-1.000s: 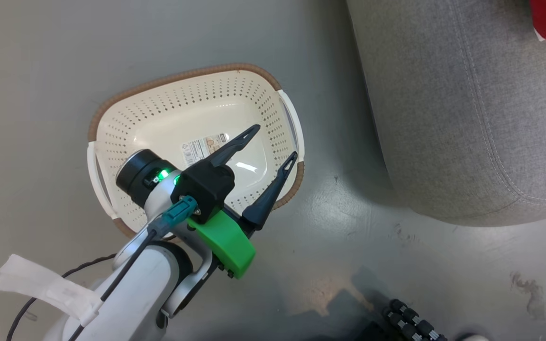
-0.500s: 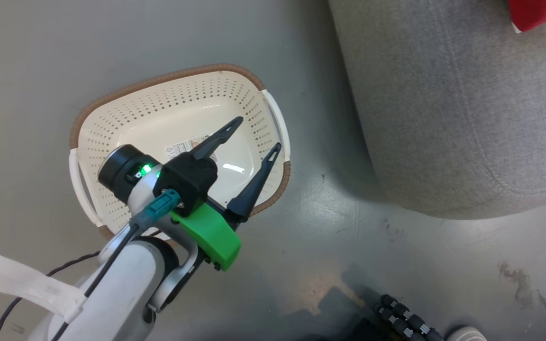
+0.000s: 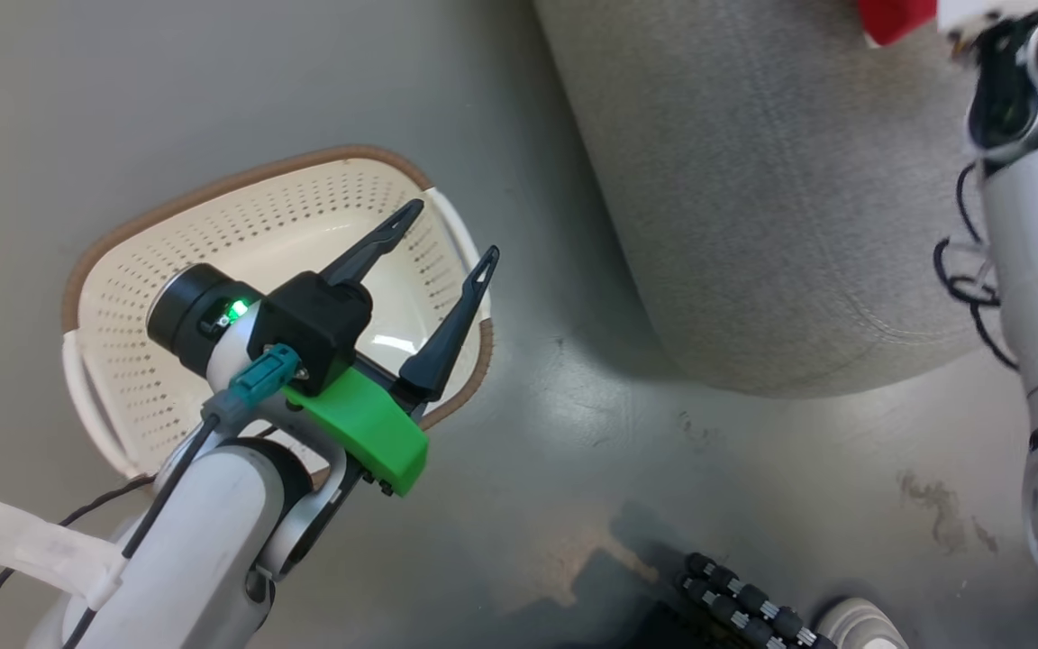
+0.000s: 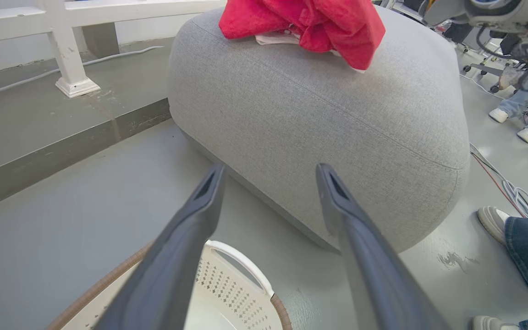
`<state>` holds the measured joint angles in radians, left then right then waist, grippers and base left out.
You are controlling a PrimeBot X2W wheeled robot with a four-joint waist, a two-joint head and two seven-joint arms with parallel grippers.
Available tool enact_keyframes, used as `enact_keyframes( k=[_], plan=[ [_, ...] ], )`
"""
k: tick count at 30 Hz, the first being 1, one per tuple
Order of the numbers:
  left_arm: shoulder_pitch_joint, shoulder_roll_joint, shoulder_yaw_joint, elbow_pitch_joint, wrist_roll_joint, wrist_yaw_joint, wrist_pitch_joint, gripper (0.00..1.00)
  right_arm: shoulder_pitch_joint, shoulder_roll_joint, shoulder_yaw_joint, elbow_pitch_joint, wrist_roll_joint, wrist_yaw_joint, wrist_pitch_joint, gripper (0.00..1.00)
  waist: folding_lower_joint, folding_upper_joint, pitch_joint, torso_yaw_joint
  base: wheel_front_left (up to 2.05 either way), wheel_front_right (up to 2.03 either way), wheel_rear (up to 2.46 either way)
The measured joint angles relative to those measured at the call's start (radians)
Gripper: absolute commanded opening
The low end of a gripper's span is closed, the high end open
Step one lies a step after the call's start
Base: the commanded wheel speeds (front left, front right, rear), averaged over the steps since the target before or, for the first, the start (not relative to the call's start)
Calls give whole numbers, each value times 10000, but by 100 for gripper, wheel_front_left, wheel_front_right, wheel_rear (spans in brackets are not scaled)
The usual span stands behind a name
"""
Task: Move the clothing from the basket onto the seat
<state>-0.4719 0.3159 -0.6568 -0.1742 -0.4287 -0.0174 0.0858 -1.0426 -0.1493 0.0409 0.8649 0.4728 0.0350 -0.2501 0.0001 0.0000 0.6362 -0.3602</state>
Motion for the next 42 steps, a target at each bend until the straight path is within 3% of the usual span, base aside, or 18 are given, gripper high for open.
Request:
enact_keyframes(
  k=[4, 21, 31, 42],
  plan=[
    [0, -8, 50, 40, -81, 0, -90, 100, 304, -6, 111, -69, -182, 265, -4, 100, 0, 0, -156, -294, 0, 0, 0],
    [247, -205, 454, 857, -587, 0, -1174, 100, 2245, -153, 84, -1994, -1264, 468, -17, 100, -1, 0, -1469, -767, 0, 0, 0],
    [1000, -554, 1058, 1741, -1087, 345, -2130, 100, 3449, 186, 476, -2690, -1674, 616, -17, 100, -1, 0, -2590, -223, 0, 0, 0],
    [2146, -802, 1735, 2658, -1379, 832, -2957, 100, 5051, 288, 713, -3012, -1939, 640, -17, 100, -1, 0, -3799, 953, 0, 0, 0]
  ],
)
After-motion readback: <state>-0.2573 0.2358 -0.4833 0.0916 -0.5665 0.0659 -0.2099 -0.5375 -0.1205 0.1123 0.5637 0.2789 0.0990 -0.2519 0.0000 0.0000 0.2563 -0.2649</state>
